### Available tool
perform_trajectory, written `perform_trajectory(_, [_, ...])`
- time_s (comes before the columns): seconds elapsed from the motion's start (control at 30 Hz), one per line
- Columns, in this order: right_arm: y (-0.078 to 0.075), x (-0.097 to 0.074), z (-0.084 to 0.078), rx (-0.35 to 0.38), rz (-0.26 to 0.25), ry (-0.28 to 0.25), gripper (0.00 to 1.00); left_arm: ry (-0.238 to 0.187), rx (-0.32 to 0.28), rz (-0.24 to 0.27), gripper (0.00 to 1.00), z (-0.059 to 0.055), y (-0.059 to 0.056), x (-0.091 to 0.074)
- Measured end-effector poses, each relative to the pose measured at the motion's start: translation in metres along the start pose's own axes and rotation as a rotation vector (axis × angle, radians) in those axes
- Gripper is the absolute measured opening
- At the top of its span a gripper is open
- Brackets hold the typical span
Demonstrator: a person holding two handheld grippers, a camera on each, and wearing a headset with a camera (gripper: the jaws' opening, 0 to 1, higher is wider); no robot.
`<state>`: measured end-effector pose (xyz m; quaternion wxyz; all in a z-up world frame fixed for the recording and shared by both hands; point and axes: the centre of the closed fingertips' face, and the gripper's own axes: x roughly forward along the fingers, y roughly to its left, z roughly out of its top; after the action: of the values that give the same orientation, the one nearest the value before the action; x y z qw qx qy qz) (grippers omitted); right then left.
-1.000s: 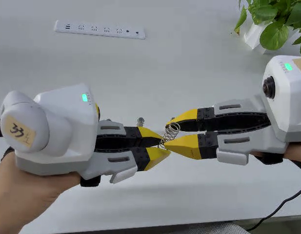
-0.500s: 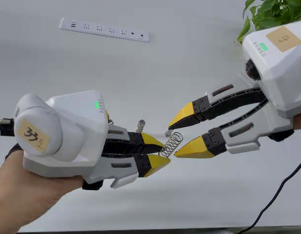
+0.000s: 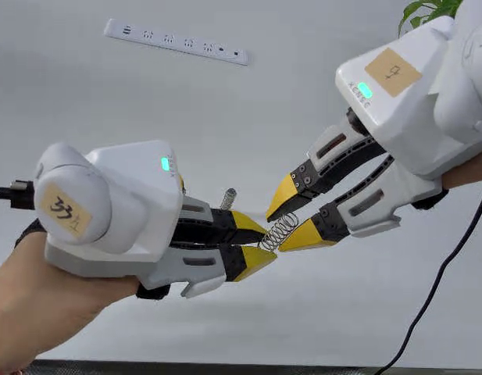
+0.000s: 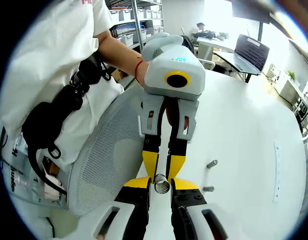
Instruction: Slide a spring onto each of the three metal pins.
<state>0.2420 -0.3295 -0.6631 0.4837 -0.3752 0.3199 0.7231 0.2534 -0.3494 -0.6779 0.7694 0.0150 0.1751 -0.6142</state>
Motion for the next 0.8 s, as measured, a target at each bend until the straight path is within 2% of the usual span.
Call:
perform_trajectory(0.17, [0.0, 0.0012, -0.005, -0.01, 0.011, 0.019, 0.08, -0.004, -0.001, -0.004, 0.06, -0.0005, -0.001, 0.0008])
perform_trajectory(0.8, [0.0001, 0.0027, -0.0082, -0.018, 0.032, 0.045, 0.07, 0.002, -0.003, -0.013, 0.06, -0.0037, -0.0027, 0.0012])
